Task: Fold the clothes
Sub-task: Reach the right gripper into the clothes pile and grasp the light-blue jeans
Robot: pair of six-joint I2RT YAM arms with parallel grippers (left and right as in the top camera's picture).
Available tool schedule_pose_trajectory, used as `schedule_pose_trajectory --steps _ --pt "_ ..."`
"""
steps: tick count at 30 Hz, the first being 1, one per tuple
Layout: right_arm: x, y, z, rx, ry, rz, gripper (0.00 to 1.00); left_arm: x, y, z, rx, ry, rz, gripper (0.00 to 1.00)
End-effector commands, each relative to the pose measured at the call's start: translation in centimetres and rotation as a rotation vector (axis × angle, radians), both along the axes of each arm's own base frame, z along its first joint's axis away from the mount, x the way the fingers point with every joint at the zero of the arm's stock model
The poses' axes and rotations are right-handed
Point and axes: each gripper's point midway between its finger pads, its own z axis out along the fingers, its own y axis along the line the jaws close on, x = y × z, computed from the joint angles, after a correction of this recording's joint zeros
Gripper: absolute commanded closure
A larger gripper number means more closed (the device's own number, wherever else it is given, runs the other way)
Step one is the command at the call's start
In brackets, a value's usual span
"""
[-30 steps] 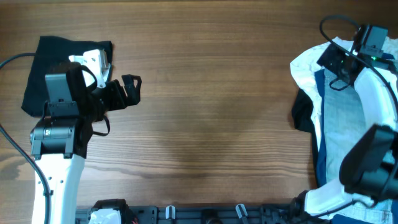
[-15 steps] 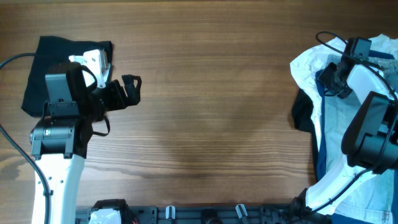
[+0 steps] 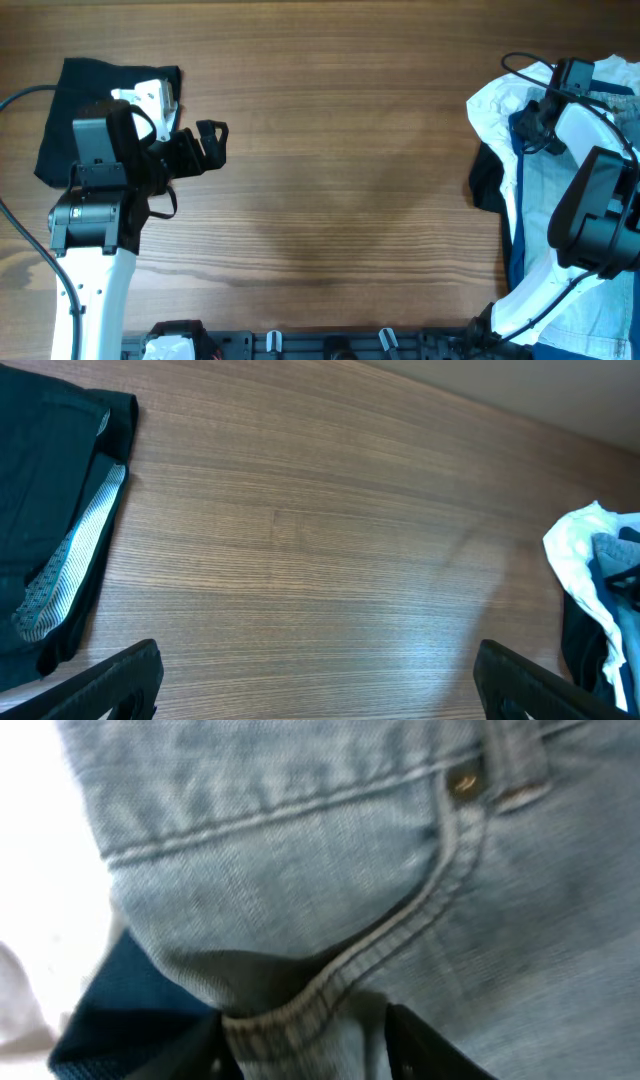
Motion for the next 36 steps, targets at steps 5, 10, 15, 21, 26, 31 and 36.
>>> schedule_pose_trajectory --steps 5,10,15,21,26,31,36 --pt "1.3 -2.3 3.3 -0.149 -0.043 0.031 0.56 0.2 -0.4 1.2 -0.016 -0.033 -0.015 0.0" --pt "4.0 2.5 4.4 0.01 -0.14 0.382 0.49 0.3 -0.4 1.2 -0.016 -0.033 -0.015 0.0" --pt "1.4 -1.2 4.5 -0.106 -0.063 0.096 0.55 0.3 -0.4 1.2 -0.016 -0.032 -0.015 0.0" --pt "2.7 4.0 3.5 0.088 -0.101 0.409 0.42 0.2 -0.4 1.1 -0.016 -0.029 -0.015 0.0" --pt "0.7 3.3 2.0 0.124 -0.051 0.202 0.43 0.2 -0.4 1.1 -0.016 -0.027 -0.015 0.0" --pt "-1.2 1.0 1.6 0.028 0.004 0.032 0.43 0.1 -0.4 1.0 -0.017 -0.021 -0.014 0.0" --pt "-2.2 0.8 0.2 0.018 0.042 0.014 0.56 0.0 -0.4 0.9 -0.017 -0.017 -0.014 0.0"
